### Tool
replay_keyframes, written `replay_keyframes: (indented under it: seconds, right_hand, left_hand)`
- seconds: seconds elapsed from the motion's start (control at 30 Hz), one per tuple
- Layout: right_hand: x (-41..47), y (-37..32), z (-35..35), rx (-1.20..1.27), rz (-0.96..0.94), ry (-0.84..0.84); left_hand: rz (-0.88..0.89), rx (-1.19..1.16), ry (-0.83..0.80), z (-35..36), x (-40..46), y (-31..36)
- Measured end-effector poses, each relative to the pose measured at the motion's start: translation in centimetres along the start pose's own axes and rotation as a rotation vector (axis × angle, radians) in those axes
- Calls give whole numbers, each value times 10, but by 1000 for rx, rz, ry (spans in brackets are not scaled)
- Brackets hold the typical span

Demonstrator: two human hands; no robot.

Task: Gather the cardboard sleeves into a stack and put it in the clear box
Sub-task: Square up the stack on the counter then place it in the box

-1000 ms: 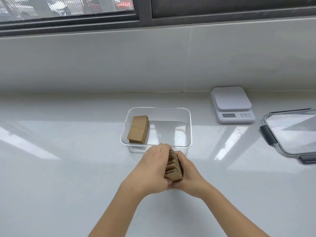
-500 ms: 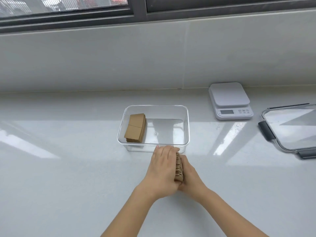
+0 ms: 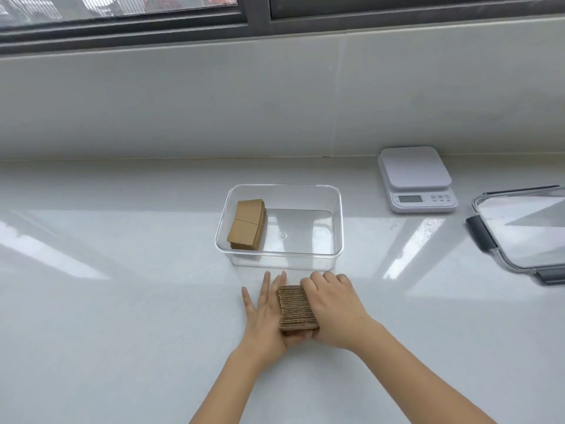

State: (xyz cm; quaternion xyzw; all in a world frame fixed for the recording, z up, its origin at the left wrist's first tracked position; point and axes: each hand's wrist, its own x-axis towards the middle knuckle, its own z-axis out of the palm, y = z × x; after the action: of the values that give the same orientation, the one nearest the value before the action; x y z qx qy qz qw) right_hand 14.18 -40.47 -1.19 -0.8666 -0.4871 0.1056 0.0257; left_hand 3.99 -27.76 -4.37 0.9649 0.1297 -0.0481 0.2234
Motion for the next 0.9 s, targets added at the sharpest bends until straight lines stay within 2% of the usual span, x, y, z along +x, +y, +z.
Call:
replay_keyframes:
  seconds: [0.17, 0.4, 0.5, 0.57, 0.63, 0.7, 0.77, 0.9]
  right_hand:
    - [3, 9, 10, 12, -55, 73]
    - [3, 12, 8, 56, -93, 148]
    - [-3, 19, 4, 451, -58, 225]
    - [-5, 17, 3, 855, -20, 240]
    - [-8, 9, 7, 1181, 17, 214]
    - [-11, 2, 20, 1275, 66, 216]
    - [-15, 0, 31, 1255, 125, 224]
    - [-13, 5, 28, 1185, 153, 197]
  left_hand:
    - [7, 113, -32, 7, 5, -6]
    - [33, 30, 19, -1, 1, 2]
    - [54, -61, 130, -24, 4, 18]
    - [113, 52, 143, -44, 7, 29]
    - [130, 182, 79, -56, 11, 41]
    - [96, 290, -3, -60, 14, 53]
    - [66, 270, -53, -60, 15, 61]
    - [55, 228, -37, -62, 18, 63]
